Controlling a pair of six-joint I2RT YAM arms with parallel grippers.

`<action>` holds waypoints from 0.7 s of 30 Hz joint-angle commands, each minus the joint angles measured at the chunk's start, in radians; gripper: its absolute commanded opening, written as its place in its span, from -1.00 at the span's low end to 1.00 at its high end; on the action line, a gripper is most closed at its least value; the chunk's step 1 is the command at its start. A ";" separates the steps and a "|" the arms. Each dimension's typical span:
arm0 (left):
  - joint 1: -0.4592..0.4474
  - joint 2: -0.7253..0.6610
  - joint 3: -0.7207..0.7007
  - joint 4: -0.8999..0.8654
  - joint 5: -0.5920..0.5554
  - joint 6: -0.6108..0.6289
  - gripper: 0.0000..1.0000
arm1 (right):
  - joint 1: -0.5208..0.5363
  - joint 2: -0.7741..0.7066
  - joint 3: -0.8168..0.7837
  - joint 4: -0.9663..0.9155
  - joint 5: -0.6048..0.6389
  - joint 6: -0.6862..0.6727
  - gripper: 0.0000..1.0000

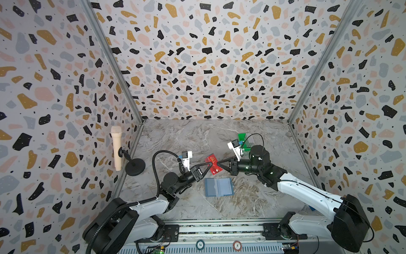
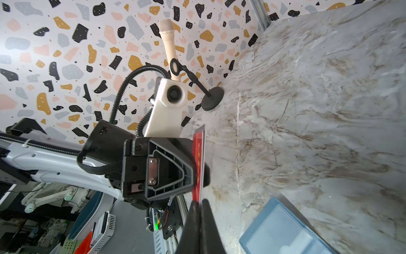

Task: Insert credit cards into a card holder
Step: Pick up several credit cards from the storage box.

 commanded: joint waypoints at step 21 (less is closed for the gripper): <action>-0.004 -0.138 0.050 -0.163 0.175 0.136 -1.00 | -0.138 -0.030 0.018 -0.156 -0.289 -0.172 0.08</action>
